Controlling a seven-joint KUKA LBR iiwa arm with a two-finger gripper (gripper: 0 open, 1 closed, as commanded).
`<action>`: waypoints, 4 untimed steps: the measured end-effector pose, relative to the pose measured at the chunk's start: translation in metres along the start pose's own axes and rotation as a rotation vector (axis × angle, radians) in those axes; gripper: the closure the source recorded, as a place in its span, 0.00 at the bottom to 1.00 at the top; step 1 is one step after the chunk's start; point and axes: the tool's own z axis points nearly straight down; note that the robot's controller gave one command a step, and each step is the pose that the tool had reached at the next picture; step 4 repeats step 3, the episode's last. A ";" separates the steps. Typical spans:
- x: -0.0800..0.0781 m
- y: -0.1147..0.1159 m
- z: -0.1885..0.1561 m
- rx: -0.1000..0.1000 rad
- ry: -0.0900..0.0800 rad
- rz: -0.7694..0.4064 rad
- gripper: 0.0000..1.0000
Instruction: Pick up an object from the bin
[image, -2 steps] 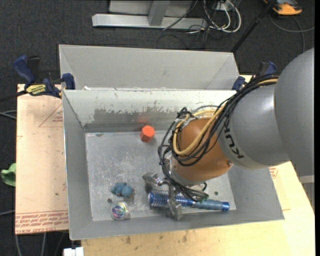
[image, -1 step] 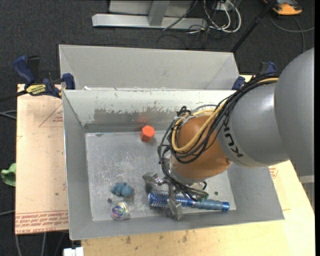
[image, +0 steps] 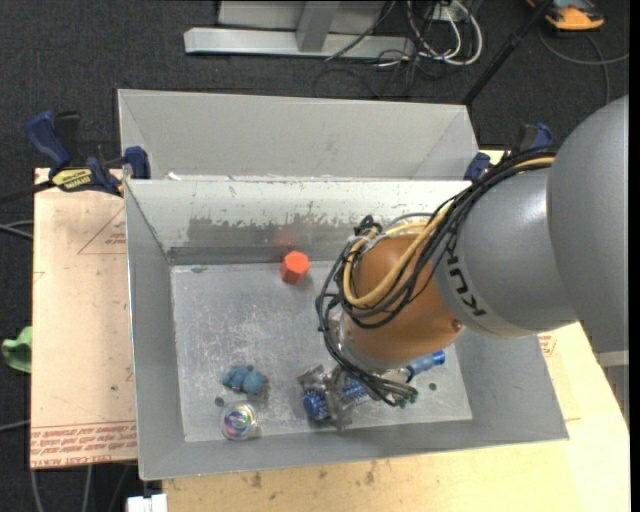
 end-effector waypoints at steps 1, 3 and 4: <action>-0.001 0.001 -0.021 0.001 -0.002 0.002 1.00; -0.002 0.002 -0.065 0.001 -0.001 0.007 1.00; -0.002 0.002 -0.065 0.001 -0.001 0.007 1.00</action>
Offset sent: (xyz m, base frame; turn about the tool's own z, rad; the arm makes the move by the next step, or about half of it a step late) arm 0.0001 0.0001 0.0212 0.0000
